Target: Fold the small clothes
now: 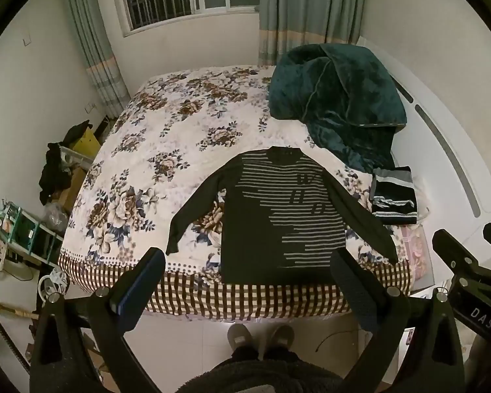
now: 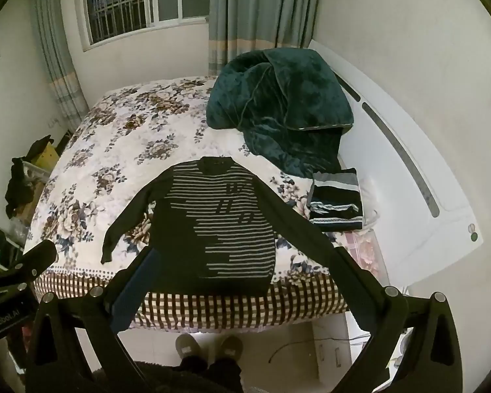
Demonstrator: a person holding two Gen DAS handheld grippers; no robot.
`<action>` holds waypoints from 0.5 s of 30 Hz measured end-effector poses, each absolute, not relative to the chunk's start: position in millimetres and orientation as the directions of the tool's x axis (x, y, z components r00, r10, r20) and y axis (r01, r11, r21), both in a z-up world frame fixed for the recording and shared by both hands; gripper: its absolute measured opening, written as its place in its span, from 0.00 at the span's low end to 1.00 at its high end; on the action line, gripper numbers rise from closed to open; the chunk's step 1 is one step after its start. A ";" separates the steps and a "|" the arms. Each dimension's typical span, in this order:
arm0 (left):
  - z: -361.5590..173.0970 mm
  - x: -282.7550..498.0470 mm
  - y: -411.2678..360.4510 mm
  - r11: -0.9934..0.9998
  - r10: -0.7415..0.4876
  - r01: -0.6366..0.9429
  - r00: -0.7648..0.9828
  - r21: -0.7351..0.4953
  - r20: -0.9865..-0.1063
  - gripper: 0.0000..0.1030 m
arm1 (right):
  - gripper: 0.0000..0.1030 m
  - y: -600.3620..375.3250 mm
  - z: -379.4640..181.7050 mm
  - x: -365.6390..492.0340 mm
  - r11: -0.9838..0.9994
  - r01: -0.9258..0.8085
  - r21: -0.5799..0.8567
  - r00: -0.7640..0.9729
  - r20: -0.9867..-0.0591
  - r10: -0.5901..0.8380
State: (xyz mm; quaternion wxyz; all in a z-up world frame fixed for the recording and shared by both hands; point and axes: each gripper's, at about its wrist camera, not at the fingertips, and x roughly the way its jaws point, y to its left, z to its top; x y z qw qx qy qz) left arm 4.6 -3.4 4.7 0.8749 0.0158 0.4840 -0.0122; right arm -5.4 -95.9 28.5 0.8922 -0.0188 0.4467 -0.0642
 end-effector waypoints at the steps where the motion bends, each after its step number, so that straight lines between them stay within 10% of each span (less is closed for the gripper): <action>1: 4.9 4.3 -3.0 0.999 -0.006 0.036 0.533 0.016 -0.846 1.00 | 1.00 -101.0 33.0 -6.1 0.992 0.092 -0.090 0.595 -0.793 -0.127; 15: 21.8 12.1 -5.9 0.999 -0.003 0.030 0.546 0.016 -0.838 1.00 | 1.00 -109.3 49.9 -4.5 0.993 0.079 -0.082 0.613 -0.782 -0.114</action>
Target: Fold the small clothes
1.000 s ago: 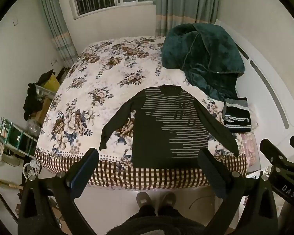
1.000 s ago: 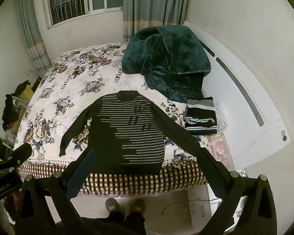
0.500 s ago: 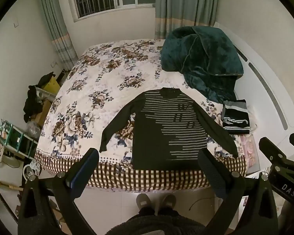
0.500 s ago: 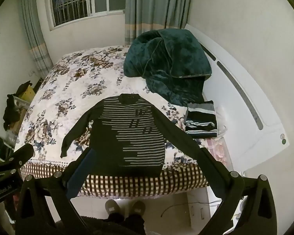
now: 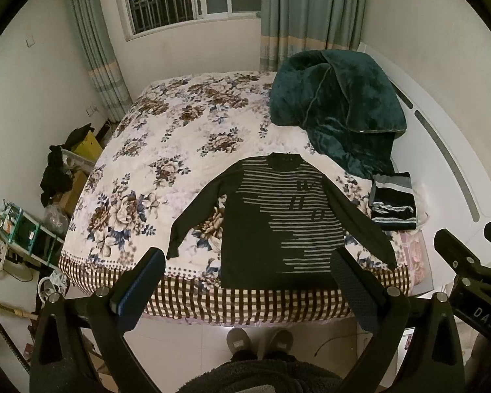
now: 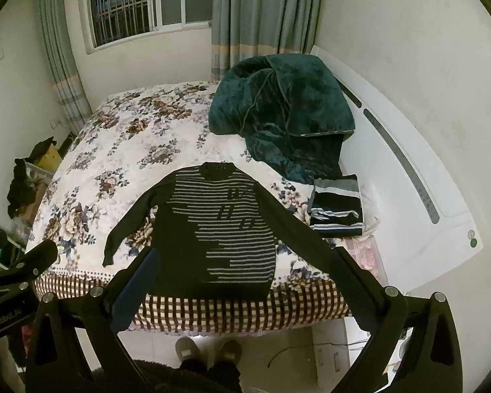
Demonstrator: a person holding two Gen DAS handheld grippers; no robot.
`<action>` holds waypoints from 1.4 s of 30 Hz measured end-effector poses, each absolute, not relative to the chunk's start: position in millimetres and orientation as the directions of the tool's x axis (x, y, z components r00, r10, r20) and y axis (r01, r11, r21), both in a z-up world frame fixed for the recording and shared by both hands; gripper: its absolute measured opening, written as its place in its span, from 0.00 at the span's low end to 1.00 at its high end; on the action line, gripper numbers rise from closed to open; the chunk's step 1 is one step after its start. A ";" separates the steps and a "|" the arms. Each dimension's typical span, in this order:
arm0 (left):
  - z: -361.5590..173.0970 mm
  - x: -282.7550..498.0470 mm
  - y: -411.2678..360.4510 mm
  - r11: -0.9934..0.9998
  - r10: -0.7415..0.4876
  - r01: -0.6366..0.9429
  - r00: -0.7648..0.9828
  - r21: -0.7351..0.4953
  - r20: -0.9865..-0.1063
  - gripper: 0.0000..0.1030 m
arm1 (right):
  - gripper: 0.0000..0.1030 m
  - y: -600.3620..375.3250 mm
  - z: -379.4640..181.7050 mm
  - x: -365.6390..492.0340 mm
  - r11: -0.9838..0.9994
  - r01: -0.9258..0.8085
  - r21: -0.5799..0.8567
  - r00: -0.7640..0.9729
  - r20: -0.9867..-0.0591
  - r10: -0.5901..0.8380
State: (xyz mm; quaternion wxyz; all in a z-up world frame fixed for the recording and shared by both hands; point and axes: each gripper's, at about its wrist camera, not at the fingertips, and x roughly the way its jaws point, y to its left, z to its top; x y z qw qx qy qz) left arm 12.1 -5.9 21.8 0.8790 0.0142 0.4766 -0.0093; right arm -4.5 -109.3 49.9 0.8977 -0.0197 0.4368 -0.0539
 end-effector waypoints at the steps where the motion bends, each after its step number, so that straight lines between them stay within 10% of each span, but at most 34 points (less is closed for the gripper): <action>1: 23.1 13.8 -6.4 0.999 -0.002 0.030 0.546 0.017 -0.838 1.00 | 1.00 -109.1 51.2 -5.8 0.993 0.080 -0.083 0.614 -0.781 -0.115; 42: 27.4 13.3 -5.4 0.999 -0.003 0.031 0.559 0.017 -0.829 1.00 | 1.00 -100.9 59.2 -5.1 0.994 0.074 -0.080 0.623 -0.775 -0.109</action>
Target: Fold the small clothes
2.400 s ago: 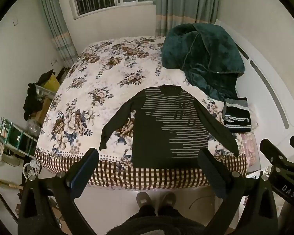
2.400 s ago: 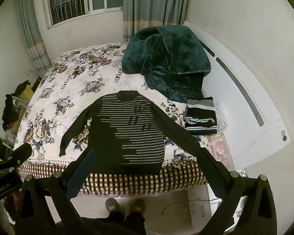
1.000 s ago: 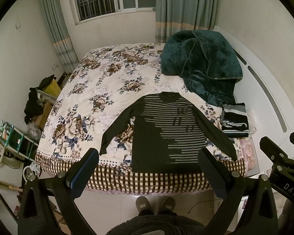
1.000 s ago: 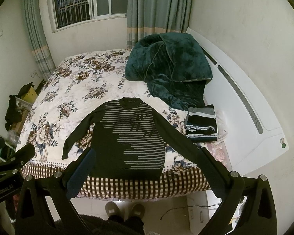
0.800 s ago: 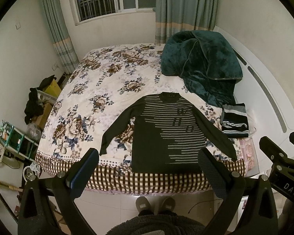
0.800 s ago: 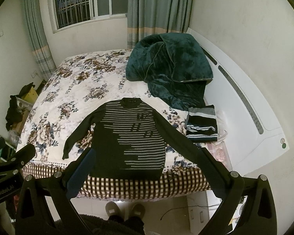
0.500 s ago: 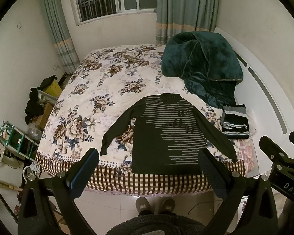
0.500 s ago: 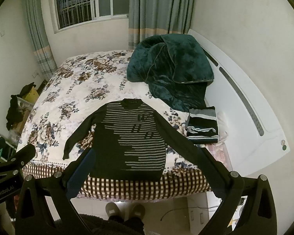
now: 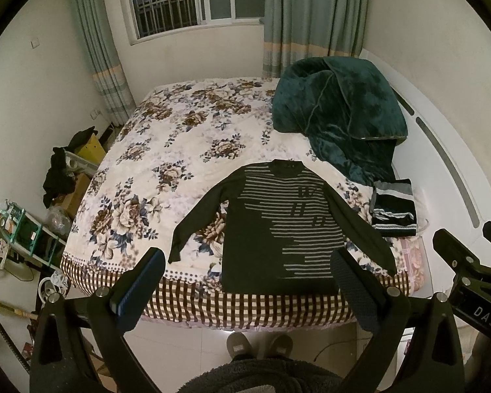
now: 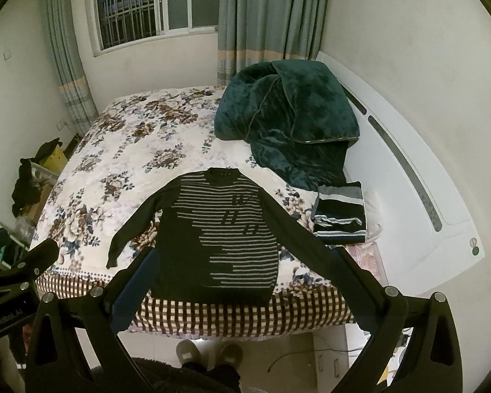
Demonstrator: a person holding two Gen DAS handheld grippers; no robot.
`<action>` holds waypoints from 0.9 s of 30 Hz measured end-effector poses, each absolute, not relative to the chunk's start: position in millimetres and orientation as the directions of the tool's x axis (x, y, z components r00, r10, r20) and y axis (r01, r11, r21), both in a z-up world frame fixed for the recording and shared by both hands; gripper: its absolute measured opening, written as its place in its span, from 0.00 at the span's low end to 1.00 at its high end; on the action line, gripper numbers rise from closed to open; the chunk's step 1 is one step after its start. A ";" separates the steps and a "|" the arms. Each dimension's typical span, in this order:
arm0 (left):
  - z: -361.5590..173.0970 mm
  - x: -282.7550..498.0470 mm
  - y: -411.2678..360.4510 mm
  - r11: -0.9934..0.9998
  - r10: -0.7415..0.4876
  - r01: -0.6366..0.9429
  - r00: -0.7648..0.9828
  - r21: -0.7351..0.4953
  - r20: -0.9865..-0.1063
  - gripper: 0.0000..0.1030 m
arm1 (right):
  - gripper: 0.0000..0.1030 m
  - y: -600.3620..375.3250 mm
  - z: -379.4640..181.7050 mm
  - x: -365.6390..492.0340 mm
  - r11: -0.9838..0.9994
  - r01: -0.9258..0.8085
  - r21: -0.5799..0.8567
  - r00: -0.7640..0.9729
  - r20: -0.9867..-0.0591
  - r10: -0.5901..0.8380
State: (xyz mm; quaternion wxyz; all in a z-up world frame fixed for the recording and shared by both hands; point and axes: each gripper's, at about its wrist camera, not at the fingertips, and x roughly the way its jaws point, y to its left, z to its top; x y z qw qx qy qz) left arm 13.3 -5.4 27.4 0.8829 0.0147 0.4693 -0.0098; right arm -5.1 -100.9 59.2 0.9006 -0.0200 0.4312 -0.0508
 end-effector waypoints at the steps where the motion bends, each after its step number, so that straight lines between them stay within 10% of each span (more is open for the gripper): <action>1: 27.5 13.2 -5.2 0.999 -0.004 0.031 0.560 0.017 -0.829 1.00 | 1.00 -99.5 61.2 -3.2 0.994 0.074 -0.080 0.623 -0.774 -0.109; 27: 24.5 49.8 -0.4 0.998 0.006 0.042 0.563 0.036 -0.827 1.00 | 1.00 -100.4 56.7 -2.4 0.994 0.089 -0.062 0.614 -0.782 -0.104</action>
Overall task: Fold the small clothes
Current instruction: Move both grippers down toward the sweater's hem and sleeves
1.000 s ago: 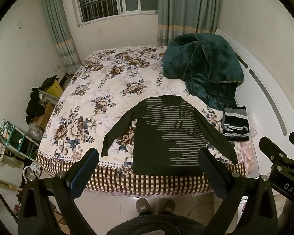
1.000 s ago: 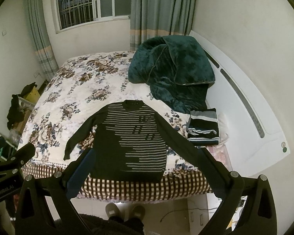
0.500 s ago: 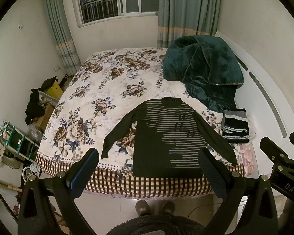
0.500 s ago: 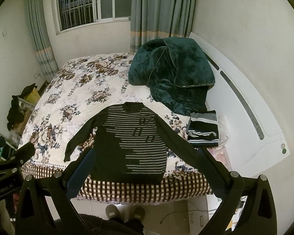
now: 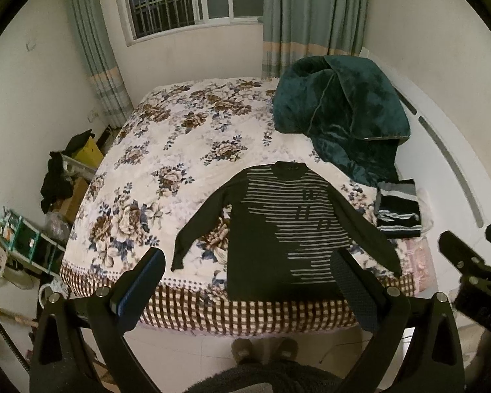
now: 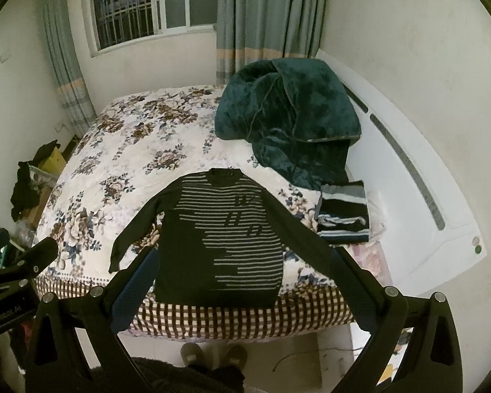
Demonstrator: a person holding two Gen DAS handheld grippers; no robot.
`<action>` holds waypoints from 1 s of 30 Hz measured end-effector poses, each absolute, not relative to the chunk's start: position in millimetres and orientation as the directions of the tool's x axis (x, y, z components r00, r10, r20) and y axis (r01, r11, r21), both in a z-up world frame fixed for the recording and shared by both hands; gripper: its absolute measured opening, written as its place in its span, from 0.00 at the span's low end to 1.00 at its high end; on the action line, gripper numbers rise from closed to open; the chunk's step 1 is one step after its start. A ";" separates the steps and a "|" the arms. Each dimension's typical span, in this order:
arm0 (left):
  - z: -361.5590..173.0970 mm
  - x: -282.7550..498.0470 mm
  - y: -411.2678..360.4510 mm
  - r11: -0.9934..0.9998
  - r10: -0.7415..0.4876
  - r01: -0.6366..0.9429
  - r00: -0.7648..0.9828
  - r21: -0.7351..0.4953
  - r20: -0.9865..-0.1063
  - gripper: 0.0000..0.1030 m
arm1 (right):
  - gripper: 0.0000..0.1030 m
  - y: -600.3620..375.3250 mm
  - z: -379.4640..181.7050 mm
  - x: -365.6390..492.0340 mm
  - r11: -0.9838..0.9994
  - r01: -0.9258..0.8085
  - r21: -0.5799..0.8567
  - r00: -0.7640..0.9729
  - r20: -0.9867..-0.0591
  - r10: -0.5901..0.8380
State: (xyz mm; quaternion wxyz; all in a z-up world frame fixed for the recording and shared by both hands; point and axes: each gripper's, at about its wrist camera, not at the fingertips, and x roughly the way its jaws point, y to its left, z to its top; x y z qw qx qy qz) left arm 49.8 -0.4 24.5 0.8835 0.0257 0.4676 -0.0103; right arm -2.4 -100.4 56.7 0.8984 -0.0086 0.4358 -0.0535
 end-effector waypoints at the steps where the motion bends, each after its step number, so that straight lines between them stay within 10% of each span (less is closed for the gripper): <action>1: 18.4 60.0 -1.3 0.998 0.005 0.044 0.568 0.036 -0.823 1.00 | 1.00 -103.0 54.2 1.6 0.993 0.101 -0.057 0.608 -0.787 -0.107; 11: -112.3 142.7 -26.7 0.990 0.063 0.075 0.506 0.117 -0.860 1.00 | 1.00 -232.8 -74.8 48.7 0.866 0.493 0.082 0.446 -0.879 -0.171; 30: -385.9 269.8 -94.5 0.946 0.321 -0.054 0.036 0.319 -0.946 1.00 | 0.81 -597.2 -539.7 50.6 -0.035 0.926 0.376 0.377 -0.914 0.147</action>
